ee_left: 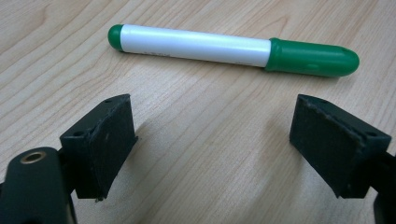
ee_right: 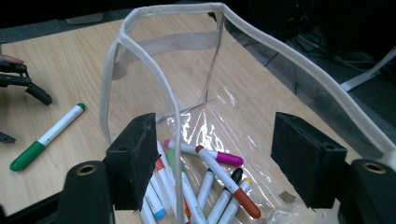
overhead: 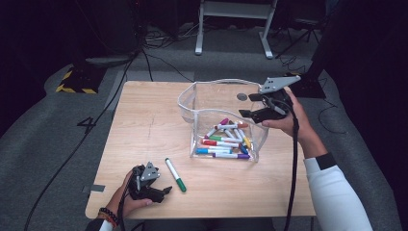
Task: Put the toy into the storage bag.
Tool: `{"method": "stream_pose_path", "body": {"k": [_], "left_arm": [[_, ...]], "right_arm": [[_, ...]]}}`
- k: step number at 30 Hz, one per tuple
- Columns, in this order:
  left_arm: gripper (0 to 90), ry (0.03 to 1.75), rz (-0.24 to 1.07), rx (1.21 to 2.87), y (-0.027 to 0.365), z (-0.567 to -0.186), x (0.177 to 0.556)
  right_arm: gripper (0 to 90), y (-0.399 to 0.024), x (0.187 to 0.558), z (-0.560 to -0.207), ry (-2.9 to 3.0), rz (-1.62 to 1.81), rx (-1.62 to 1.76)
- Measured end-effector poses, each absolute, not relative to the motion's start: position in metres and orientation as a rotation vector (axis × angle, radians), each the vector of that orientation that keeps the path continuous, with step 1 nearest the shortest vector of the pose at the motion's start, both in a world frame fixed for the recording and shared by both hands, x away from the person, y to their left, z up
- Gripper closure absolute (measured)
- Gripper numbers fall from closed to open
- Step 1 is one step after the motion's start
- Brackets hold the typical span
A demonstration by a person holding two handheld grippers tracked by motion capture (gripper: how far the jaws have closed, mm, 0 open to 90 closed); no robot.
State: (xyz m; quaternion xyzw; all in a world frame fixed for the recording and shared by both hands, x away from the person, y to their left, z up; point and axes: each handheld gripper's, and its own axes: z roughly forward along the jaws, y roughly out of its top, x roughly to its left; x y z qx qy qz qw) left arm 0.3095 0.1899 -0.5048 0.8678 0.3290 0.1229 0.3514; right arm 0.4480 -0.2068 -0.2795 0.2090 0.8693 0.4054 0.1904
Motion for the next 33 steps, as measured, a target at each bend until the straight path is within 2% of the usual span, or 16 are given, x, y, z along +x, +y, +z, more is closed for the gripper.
{"method": "stream_pose_path", "body": {"k": [7,15,23,33], "left_arm": [[14.4,0.850,0.320,2.248,0.190,-0.505,0.310],[14.4,0.852,0.319,2.247,0.190,-0.505,0.309],[14.4,0.852,0.319,2.247,0.190,-0.505,0.309],[14.4,0.854,0.320,2.248,0.190,-0.505,0.309]], "right_arm": [[29.0,-0.243,0.416,-0.278,2.358,1.184,0.603],[28.6,-0.294,0.381,-0.295,2.279,1.219,0.653],[28.3,-0.323,0.361,-0.339,2.254,1.168,0.736],[27.5,-0.316,0.351,-0.406,2.345,1.185,0.810]]}}
